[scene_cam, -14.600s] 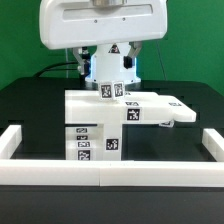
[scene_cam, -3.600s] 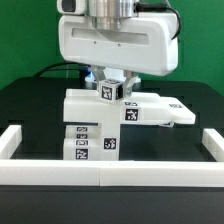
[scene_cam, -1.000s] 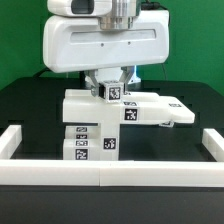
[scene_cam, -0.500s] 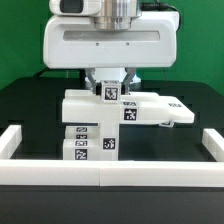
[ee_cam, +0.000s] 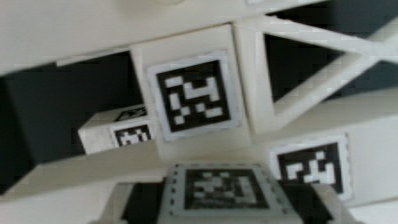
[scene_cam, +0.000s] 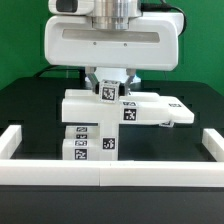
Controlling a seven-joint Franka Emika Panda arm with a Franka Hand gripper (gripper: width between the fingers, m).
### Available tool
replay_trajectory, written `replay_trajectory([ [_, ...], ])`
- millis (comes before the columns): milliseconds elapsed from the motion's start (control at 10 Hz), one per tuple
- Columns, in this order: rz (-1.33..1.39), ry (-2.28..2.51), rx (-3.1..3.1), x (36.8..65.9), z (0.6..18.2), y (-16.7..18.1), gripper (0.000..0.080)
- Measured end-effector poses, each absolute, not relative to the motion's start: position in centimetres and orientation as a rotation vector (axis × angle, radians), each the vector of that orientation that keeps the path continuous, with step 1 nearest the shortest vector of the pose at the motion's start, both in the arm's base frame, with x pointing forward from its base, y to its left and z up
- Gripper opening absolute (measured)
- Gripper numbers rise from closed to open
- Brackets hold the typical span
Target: Assemble chair
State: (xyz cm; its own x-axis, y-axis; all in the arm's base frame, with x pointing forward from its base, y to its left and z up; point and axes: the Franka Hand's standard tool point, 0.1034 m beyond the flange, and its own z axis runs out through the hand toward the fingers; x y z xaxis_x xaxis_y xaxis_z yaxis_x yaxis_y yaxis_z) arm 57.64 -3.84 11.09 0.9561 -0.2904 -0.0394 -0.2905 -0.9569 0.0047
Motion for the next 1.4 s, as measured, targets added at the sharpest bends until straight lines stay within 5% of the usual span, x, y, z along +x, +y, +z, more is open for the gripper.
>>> replay_trajectory([
  [900, 0.066, 1.148, -2.913, 57.7, 11.07, -3.3, 0.0282],
  [1200, 0.061, 0.935, -2.985, 57.8, 11.15, -3.33, 0.061],
  [1400, 0.06, 0.691, -3.047, 57.79, 11.15, -3.37, 0.0642],
])
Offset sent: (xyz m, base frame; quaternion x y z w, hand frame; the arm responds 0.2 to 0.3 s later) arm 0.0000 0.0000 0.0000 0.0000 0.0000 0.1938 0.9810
